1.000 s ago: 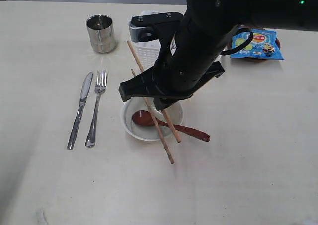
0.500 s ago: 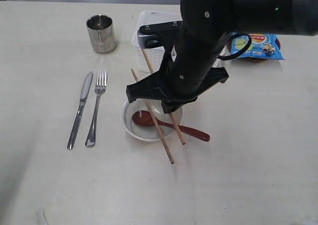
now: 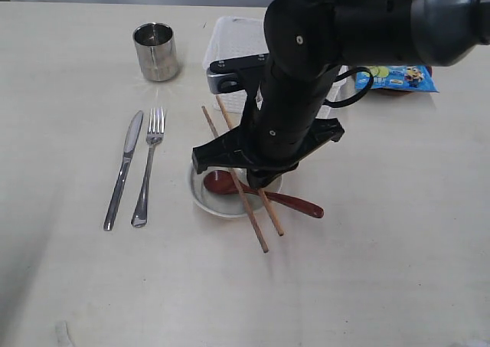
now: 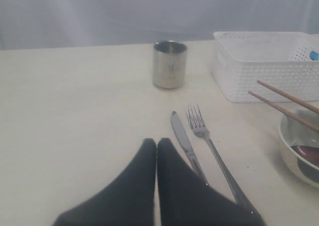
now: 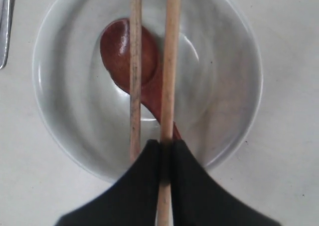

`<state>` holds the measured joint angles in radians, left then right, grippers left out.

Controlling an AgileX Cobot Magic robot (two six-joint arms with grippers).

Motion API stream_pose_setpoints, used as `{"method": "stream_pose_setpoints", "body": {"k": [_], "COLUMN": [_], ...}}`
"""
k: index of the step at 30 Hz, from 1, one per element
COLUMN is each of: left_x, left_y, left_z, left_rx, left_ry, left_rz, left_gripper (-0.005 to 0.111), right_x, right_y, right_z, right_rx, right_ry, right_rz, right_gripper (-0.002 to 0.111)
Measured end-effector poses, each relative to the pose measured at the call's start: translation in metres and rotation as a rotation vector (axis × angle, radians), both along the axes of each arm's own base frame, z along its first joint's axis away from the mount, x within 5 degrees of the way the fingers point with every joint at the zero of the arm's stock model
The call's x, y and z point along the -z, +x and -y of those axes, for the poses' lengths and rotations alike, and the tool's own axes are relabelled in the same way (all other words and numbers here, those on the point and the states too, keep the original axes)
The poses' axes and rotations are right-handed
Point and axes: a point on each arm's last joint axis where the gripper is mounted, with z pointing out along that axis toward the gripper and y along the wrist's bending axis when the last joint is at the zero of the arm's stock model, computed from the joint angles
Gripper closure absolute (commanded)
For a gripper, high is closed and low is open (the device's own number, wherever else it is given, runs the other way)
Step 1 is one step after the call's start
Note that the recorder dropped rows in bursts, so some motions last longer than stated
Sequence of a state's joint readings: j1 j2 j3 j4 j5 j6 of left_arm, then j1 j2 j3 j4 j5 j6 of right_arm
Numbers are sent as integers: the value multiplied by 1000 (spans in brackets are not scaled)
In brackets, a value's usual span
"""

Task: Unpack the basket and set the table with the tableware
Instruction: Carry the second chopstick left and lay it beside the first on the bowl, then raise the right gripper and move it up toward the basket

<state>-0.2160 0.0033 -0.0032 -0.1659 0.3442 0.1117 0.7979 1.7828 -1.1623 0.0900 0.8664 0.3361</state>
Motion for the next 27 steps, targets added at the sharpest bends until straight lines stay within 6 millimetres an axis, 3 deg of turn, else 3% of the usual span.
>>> {"method": "stream_pose_setpoints", "body": {"k": [27], "left_x": [0], "left_y": [0], "left_z": [0], "left_rx": [0], "left_ry": [0], "left_rz": [0], "left_gripper": [107], "right_x": [1], "right_y": [-1], "right_z": [-1], "right_rx": [-19], "right_ry": [4], "right_rz": [-14], "right_gripper": [108]}}
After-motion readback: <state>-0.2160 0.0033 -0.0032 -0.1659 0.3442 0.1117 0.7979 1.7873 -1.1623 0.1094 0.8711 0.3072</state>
